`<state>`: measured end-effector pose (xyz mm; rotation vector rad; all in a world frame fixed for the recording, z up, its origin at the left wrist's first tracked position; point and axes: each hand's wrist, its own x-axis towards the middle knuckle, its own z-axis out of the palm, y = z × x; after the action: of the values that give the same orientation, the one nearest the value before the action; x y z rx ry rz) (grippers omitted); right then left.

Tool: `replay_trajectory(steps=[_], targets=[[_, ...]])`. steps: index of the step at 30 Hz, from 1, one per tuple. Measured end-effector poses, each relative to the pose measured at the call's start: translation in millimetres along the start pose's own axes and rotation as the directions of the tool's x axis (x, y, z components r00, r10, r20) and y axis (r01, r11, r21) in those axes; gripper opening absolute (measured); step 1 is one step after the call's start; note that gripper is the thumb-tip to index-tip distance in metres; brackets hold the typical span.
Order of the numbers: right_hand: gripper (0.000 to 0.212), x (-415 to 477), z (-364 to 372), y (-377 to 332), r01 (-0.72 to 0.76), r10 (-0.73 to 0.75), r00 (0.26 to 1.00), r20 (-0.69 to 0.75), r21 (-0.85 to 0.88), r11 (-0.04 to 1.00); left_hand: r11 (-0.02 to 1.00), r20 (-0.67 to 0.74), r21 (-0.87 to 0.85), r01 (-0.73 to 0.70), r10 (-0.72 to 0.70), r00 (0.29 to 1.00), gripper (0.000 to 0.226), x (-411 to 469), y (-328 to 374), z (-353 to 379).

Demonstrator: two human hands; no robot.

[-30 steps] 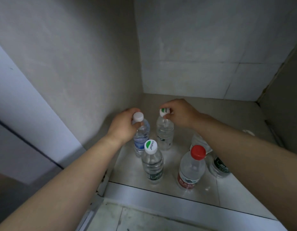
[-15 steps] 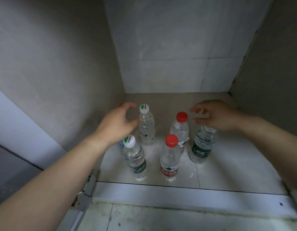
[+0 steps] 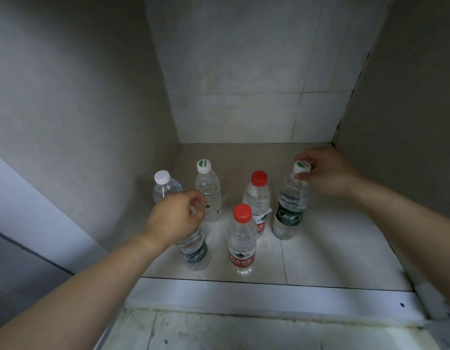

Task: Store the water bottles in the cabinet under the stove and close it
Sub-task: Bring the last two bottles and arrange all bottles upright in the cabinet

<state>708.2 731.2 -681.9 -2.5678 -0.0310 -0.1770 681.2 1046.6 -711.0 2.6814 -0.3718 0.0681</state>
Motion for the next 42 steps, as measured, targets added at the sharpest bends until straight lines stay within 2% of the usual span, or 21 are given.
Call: replay_trajectory(steps=[2, 7, 12, 14, 18, 21, 23, 25, 27, 28, 32, 36, 42], targets=[[0.04, 10.0, 3.0, -3.7, 0.01, -0.007, 0.999, -0.04, 0.078, 0.997, 1.0, -0.059, -0.007, -0.023, 0.023, 0.998, 0.024, 1.0, 3.4, 3.8], [0.042, 34.1, 18.3, -11.0, 0.079, -0.074, 0.996, -0.053, 0.104, 0.991, 0.999, -0.165, -0.029, -0.03, 0.025, 0.986, 0.027, 3.7, 3.8, 9.9], [0.044, 57.1, 52.8, -12.1, 0.051, -0.023, 0.995, -0.093, 0.307, 0.95, 0.998, -0.221, -0.014, -0.065, 0.061, 0.973, 0.032, -2.0, 2.9, 10.6], [0.042, 60.9, 59.3, -10.8, 0.054, -0.012, 0.992, -0.126, 0.332, 0.942, 0.997, -0.225, -0.004, -0.074, 0.071, 0.972, 0.03, -2.0, 3.9, 10.9], [0.044, 54.0, 52.1, -8.3, 0.068, -0.039, 0.994, -0.102, 0.305, 0.95, 0.997, -0.188, 0.012, -0.08, 0.081, 0.979, 0.027, -1.8, 4.2, 10.9], [0.04, 39.9, 36.5, -12.9, 0.206, -0.18, 0.971, -0.16, 0.164, 0.965, 0.997, -0.171, 0.017, -0.081, 0.082, 0.982, 0.028, -2.1, 3.9, 10.0], [0.031, 28.0, 29.2, -19.8, 0.266, -0.24, 0.957, -0.163, 0.161, 0.95, 0.997, -0.154, 0.011, -0.082, 0.082, 0.985, 0.03, -1.3, 4.9, 9.6], [0.032, 12.4, 30.3, -28.8, 0.215, -0.22, 0.976, -0.012, 0.254, 0.943, 0.996, -0.131, 0.006, -0.087, 0.087, 0.988, 0.031, -0.5, 4.9, 9.1], [0.04, 1.0, 38.0, -32.1, 0.148, -0.193, 0.966, 0.169, 0.25, 0.957, 0.995, -0.116, 0.01, -0.097, 0.098, 0.988, 0.031, -0.7, 4.1, 8.3], [0.041, -2.0, 42.7, -31.0, 0.139, -0.194, 0.958, 0.211, 0.249, 0.959, 0.995, -0.114, 0.016, -0.1, 0.102, 0.988, 0.031, -0.9, 3.5, 7.9], [0.038, -10.0, 47.7, -27.9, 0.138, -0.192, 0.969, 0.157, 0.302, 0.943, 0.992, -0.12, 0.049, -0.114, 0.119, 0.986, 0.03, -2.0, 1.2, 6.9], [0.034, -28.4, 38.8, -14.6, 0.152, -0.173, 0.981, 0.085, 0.206, 0.967, 0.993, -0.086, 0.057, -0.103, 0.108, 0.99, 0.029, -2.4, -1.5, 6.8], [0.027, -46.5, 4.2, 2.9, 0.137, -0.143, 0.987, 0.073, 0.082, 0.987, 0.995, -0.024, 0.03, -0.096, 0.097, 0.995, 0.031, 0.0, 1.4, 5.4]])
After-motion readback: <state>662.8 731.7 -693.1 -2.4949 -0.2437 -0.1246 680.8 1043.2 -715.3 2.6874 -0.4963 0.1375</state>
